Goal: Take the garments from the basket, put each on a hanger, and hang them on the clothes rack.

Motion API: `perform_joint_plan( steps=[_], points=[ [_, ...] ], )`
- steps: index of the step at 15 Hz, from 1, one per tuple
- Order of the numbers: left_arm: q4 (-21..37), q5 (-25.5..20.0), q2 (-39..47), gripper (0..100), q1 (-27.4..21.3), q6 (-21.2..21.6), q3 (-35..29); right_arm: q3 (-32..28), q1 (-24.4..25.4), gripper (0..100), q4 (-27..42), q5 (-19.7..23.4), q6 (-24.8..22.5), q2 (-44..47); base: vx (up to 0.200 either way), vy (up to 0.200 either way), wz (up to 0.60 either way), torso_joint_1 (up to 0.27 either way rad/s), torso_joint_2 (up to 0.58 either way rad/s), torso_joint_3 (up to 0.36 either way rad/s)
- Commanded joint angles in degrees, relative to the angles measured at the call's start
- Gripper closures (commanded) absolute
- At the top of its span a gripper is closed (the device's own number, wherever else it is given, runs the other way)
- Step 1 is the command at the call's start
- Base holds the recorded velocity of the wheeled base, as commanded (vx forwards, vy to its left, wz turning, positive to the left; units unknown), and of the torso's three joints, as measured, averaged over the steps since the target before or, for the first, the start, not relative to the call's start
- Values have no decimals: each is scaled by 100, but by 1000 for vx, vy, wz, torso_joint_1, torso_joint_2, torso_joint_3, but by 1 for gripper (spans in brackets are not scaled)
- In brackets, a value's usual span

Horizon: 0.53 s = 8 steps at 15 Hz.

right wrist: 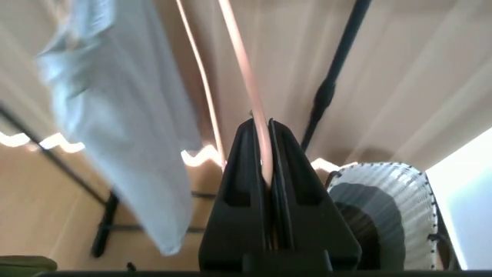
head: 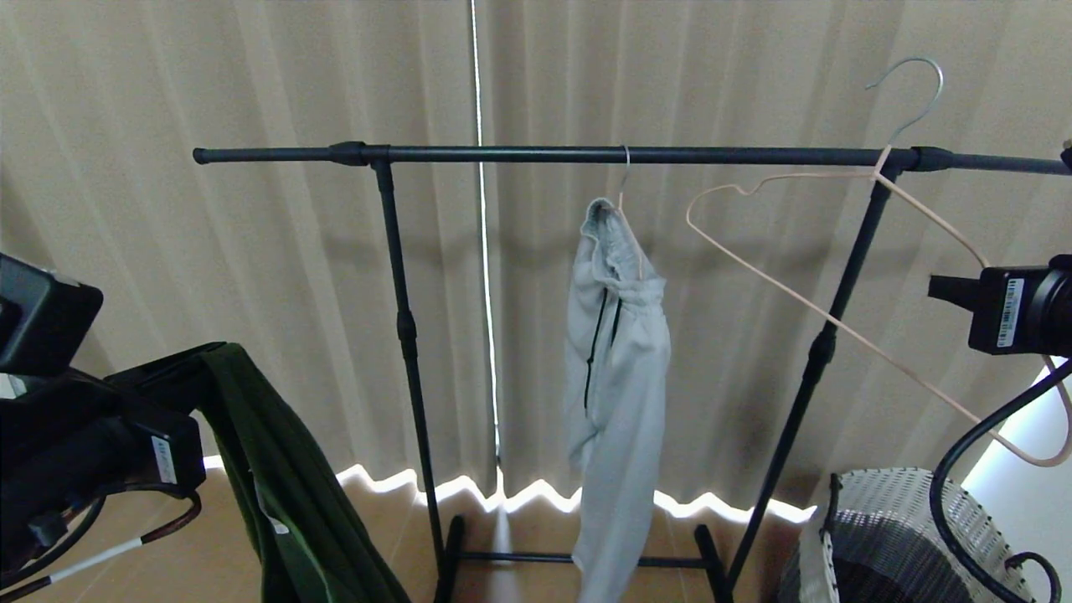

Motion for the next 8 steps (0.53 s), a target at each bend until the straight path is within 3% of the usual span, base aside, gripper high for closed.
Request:
perform_joint_plan(
  steps=[1, 4, 5, 6, 8],
  points=[
    [-3, 2, 64, 100, -14, 3, -2, 17, 244, 100, -65, 12, 52, 9, 0, 0, 0, 0, 0, 0],
    [14, 2, 266, 100, -234, -41, -248, 140, 1158, 100, -882, 162, 764, 79, 0, 0, 0, 0, 0, 0],
    [14, 2, 266, 100, -234, -41, -248, 140, 1158, 100, -882, 162, 764, 79, 0, 0, 0, 61, 12, 2],
    [32, 63, 573, 100, -304, -41, -635, 439, 1623, 100, -961, 214, 843, 123, 0, 0, 0, 0, 0, 0],
    [67, 397, 1162, 100, -313, -50, -1285, 667, 2107, 100, -1023, 267, 914, 255, 0, 0, 0, 0, 0, 0]
  ],
)
